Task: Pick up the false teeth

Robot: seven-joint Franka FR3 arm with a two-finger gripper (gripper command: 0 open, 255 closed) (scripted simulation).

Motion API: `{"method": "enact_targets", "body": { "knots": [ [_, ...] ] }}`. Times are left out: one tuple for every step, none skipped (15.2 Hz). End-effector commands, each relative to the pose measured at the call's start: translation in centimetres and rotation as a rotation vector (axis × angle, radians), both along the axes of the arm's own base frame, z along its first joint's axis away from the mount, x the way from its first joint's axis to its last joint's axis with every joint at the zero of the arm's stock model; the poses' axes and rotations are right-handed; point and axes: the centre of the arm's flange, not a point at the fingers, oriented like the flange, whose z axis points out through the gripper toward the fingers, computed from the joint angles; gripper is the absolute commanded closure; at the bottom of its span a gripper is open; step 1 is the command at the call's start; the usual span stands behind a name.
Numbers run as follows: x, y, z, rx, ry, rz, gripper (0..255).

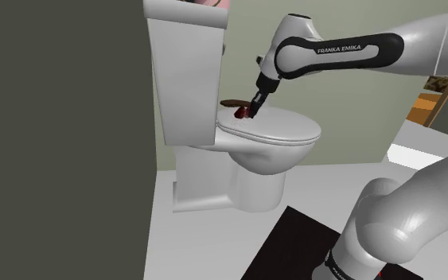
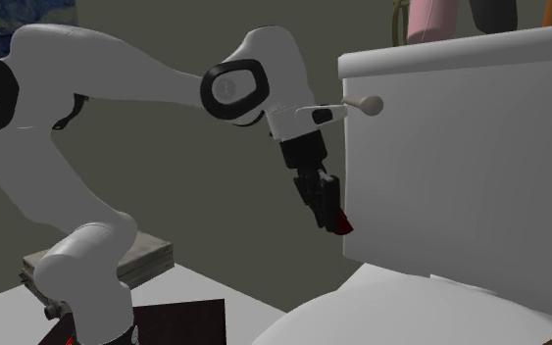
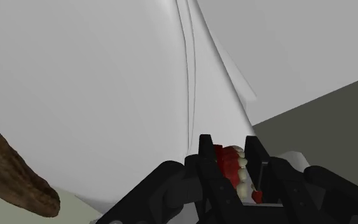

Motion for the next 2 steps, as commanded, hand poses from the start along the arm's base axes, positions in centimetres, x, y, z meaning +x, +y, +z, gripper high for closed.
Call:
{"method": "enact_targets", "body": {
  "knots": [
    [0.07,-0.03,0.49,0.0,0.0,0.0,255],
    [0.07,-0.03,0.49,0.0,0.0,0.0,255]
  ]
}}
